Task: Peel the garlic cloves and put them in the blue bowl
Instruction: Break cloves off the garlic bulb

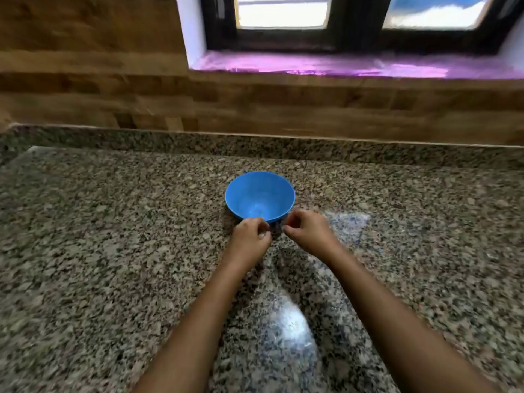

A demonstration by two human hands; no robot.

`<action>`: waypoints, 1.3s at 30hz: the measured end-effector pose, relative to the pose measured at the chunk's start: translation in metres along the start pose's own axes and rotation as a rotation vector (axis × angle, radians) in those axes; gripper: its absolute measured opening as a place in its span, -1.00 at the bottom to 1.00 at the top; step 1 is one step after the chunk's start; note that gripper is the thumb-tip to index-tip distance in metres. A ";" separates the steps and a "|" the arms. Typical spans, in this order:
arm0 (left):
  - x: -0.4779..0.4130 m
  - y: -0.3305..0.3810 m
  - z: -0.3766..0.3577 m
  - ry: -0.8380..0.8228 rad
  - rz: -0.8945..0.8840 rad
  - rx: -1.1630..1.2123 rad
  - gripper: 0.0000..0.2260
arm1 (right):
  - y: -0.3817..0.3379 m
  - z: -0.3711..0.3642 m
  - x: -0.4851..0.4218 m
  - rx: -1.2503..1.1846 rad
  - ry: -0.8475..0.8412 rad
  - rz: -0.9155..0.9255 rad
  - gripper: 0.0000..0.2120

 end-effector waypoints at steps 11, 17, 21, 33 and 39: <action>-0.013 -0.044 -0.028 0.032 0.218 0.152 -0.71 | 0.049 -0.057 -0.018 -0.345 -0.119 -0.123 -0.76; 0.001 -0.060 -0.050 -0.065 0.302 0.764 -0.78 | 0.054 -0.071 -0.003 -0.713 -0.125 -0.182 -0.77; 0.012 -0.056 -0.055 -0.079 0.316 1.037 -0.73 | 0.047 -0.066 0.008 -0.842 -0.113 -0.173 -0.80; 0.018 -0.036 -0.046 -0.094 0.238 0.969 -0.79 | 0.044 -0.062 0.023 -1.260 -0.208 -0.225 -0.81; 0.022 -0.026 -0.035 -0.058 0.179 0.903 -0.79 | 0.042 -0.054 0.023 -1.254 -0.215 -0.200 -0.77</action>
Point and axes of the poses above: each hand's wrist, its own x-axis away from the middle knuckle, its own z-axis out of the back of the hand, y = z × x, the point moved 10 cm from there along -x, towards the middle knuckle, and after that the axes turned 4 degrees about -y, right-handed, at the moved point
